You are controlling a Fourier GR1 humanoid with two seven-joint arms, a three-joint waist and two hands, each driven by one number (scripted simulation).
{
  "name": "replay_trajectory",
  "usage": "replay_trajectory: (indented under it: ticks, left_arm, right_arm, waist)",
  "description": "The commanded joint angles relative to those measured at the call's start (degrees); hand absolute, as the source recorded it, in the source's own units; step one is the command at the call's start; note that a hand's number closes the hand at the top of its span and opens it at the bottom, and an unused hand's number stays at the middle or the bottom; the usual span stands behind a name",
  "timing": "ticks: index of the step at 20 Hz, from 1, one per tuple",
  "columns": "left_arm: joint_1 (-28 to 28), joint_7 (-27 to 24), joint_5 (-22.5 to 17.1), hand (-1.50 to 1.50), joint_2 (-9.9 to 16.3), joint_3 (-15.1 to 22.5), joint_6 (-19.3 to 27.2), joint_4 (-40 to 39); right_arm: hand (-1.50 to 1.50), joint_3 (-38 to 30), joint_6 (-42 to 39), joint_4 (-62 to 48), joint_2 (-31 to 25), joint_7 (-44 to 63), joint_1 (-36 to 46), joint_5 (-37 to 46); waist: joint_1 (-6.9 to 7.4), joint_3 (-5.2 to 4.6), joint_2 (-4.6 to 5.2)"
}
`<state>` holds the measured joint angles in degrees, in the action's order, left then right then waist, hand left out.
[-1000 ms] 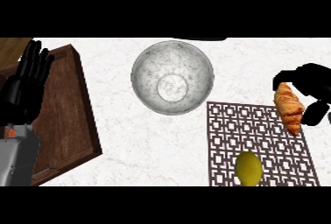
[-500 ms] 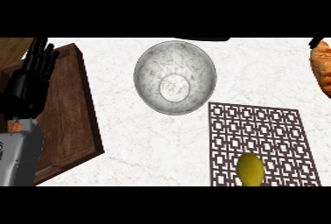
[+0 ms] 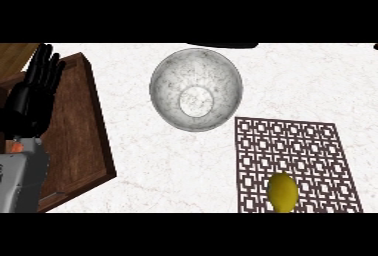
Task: Pick the croissant from the placemat and place it in the bowl
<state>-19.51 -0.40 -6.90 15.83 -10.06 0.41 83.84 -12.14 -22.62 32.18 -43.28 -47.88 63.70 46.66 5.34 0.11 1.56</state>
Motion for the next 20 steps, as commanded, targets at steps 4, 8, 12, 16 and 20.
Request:
replay_trajectory:
  ticks: [4,8,12,16,20]
  left_arm:
    - [0.31,-2.29,0.43,0.00,0.45,-1.24,0.24,-2.17]
    - [0.92,-0.32,0.27,0.00,0.46,-0.72,0.19,-0.22]
    - [3.34,-0.36,0.98,0.00,0.63,-1.07,0.84,0.45]
    - [2.17,1.53,-1.35,0.00,1.98,-2.64,-0.74,0.32]
    - [3.24,-3.52,-0.51,0.00,2.00,-3.50,-1.36,-3.64]
  right_arm:
    - [1.50,0.86,-14.87,-6.30,2.05,-5.86,9.43,-5.18]
    - [1.50,2.94,-18.00,-6.98,6.91,0.84,14.91,-6.70]
    - [1.50,4.99,-17.90,-7.44,11.90,5.60,18.38,-7.37]
    - [1.50,7.37,-18.40,-8.29,14.63,6.75,20.29,-7.18]
    - [1.50,9.42,-17.84,-7.21,20.72,11.62,21.34,-7.59]
  waist:
    - [-1.63,-0.13,-0.30]
    - [-2.51,-0.16,-1.17]
    - [-2.76,-0.16,-1.37]
    - [-3.08,-0.14,-1.21]
    - [-4.20,-0.20,-1.22]
